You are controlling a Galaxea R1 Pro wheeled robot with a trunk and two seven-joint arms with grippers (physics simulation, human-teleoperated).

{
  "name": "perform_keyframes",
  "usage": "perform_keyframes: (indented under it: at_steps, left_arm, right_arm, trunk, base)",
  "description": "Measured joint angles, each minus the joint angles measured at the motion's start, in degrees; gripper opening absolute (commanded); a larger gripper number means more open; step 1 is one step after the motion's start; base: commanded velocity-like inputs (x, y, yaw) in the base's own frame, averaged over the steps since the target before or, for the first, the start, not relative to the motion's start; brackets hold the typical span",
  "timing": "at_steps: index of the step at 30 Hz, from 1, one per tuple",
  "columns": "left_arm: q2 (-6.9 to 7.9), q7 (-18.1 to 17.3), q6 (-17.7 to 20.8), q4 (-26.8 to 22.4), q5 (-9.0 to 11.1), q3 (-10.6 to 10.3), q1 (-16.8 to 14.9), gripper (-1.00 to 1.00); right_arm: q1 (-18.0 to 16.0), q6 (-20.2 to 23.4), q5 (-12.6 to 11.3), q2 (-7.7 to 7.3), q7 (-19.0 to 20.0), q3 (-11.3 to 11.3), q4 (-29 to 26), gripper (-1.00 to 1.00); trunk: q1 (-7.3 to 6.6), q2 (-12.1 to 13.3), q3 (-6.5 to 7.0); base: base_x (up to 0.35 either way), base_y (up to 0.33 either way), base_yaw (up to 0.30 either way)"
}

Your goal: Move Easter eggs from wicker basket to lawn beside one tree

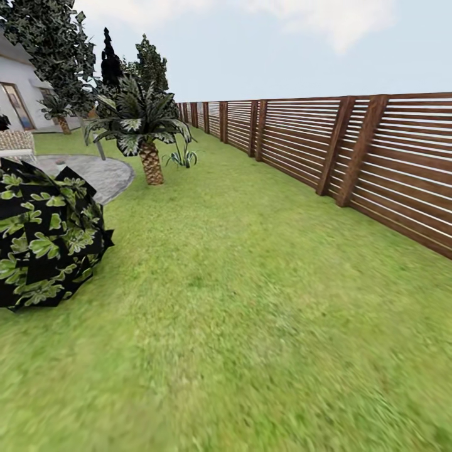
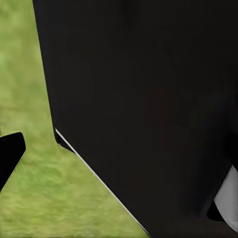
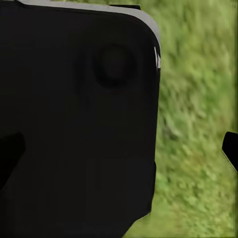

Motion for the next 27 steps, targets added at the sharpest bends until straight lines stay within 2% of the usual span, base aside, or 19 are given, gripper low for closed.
perform_keyframes:
  at_steps: [27]
  left_arm:
    - [0.0,0.0,0.0,0.0,0.0,0.0,0.0,1.0]
  right_arm:
    - [0.0,0.0,-0.2,-0.05,0.0,0.0,0.0,1.0]
  trunk:
    - [0.0,0.0,0.0]
  base:
    - [0.341,0.0,0.0]
